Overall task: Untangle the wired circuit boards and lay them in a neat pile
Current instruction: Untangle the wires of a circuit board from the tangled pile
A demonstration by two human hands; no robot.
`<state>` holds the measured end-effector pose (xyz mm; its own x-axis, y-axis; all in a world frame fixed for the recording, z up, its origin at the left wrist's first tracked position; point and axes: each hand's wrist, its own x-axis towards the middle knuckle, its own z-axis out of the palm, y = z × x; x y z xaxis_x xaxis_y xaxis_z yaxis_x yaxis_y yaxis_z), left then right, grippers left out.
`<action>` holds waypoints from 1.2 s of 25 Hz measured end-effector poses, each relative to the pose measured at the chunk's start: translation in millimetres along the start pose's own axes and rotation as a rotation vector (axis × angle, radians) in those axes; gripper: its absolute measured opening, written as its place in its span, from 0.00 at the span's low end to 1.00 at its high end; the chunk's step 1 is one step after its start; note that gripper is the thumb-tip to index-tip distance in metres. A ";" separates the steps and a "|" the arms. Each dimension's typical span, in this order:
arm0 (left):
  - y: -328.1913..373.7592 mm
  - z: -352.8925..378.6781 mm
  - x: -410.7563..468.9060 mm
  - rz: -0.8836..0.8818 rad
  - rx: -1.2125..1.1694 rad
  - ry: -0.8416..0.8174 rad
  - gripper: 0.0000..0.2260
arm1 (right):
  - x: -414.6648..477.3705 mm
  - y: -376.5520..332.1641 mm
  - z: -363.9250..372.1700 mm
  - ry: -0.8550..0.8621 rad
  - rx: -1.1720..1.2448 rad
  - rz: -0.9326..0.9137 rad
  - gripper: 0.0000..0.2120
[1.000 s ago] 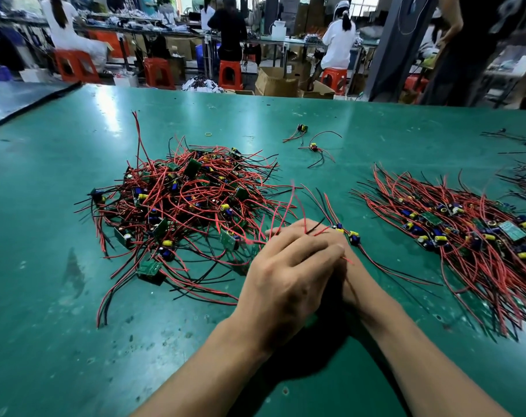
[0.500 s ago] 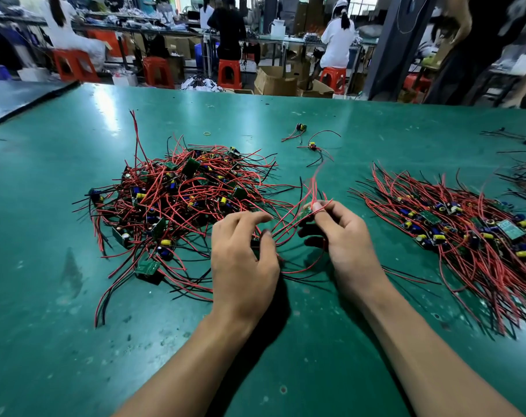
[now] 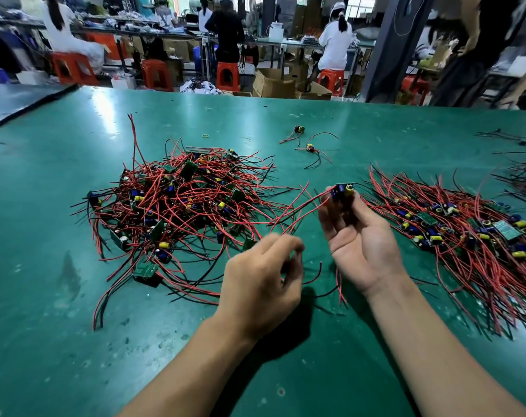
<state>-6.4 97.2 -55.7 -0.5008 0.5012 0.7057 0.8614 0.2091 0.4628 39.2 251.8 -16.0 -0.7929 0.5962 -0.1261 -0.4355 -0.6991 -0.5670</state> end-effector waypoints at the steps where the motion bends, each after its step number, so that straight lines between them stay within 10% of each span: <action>1: 0.2 -0.3 -0.8 -0.034 0.036 -0.105 0.04 | -0.2 -1.3 0.1 0.003 0.036 0.001 0.19; 10: -17.4 4.9 8.1 -0.315 -0.021 -0.027 0.09 | -4.8 -8.2 -2.2 -0.130 0.062 0.115 0.08; 19: -16.2 -6.7 17.2 -0.721 -0.801 0.002 0.07 | -7.4 0.9 -2.1 -0.410 0.032 0.276 0.13; 24: -12.1 -3.1 18.4 -0.775 -0.914 -0.104 0.12 | -6.2 23.5 -5.9 -0.253 -0.594 0.065 0.06; 30: -16.8 -0.8 16.6 -0.838 -1.031 -0.140 0.05 | -4.9 35.1 -13.7 -0.206 -0.749 -0.074 0.04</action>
<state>-29.3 101.3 -51.4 -0.7773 0.6287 -0.0212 -0.1881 -0.2002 0.9615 33.6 229.7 -46.4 -0.8683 0.4939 0.0455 -0.1442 -0.1636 -0.9759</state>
